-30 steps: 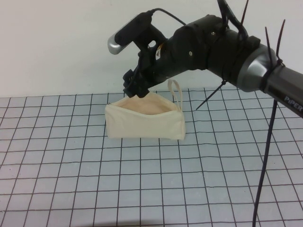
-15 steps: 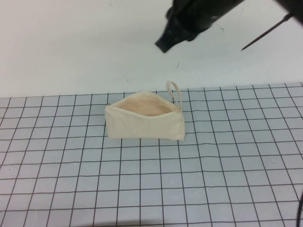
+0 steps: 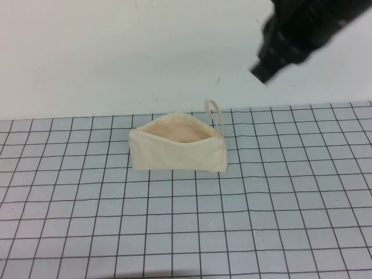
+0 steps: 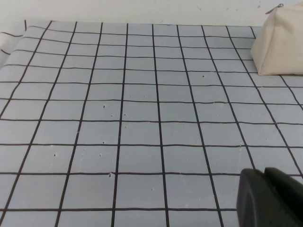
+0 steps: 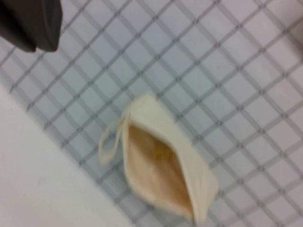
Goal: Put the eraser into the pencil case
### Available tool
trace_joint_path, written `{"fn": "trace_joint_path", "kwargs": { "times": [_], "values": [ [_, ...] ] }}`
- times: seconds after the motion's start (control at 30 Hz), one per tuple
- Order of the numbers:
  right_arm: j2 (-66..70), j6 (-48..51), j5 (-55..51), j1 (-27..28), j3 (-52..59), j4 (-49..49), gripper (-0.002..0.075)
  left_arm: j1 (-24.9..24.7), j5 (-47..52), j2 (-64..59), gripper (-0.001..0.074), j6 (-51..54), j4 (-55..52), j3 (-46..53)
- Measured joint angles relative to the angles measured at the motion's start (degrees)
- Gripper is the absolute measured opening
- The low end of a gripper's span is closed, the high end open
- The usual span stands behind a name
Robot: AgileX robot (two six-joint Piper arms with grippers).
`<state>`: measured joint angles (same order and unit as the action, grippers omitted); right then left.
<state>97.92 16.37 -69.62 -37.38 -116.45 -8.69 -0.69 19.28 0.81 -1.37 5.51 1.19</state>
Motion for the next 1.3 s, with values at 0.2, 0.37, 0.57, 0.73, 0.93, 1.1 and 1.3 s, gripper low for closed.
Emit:
{"fn": "trace_joint_path", "kwargs": {
  "times": [0.2,0.37,0.57,0.73,0.93,1.1,1.3],
  "values": [
    [-14.1,-4.9,11.1,0.0,24.5,-0.6,0.0001,0.0,0.0,0.0,-0.0001,0.0,0.0,0.0],
    [-25.4,-9.0,26.8,0.0,46.7,1.3,0.0001,0.0,0.0,0.0,-0.0001,0.0,0.0,0.0],
    [-34.8,-10.0,38.3,0.0,69.1,7.8,0.0000,0.0,0.0,0.0,-0.0001,0.0,0.0,0.0],
    [-35.8,-10.0,38.7,0.0,75.7,15.5,0.0000,0.0,0.0,0.0,-0.0001,0.0,0.0,0.0],
    [-34.1,-10.0,38.4,0.0,78.0,20.2,0.0000,0.0,0.0,0.0,-0.0001,0.0,0.0,0.0],
    [-32.7,-8.7,37.1,0.0,78.1,20.4,0.0000,0.0,0.0,0.0,-0.0001,0.0,0.0,0.0],
    [-39.9,-3.8,41.3,0.3,78.1,14.7,0.0000,0.0,0.0,0.0,-0.0001,0.0,0.0,0.0]
  ]
}}
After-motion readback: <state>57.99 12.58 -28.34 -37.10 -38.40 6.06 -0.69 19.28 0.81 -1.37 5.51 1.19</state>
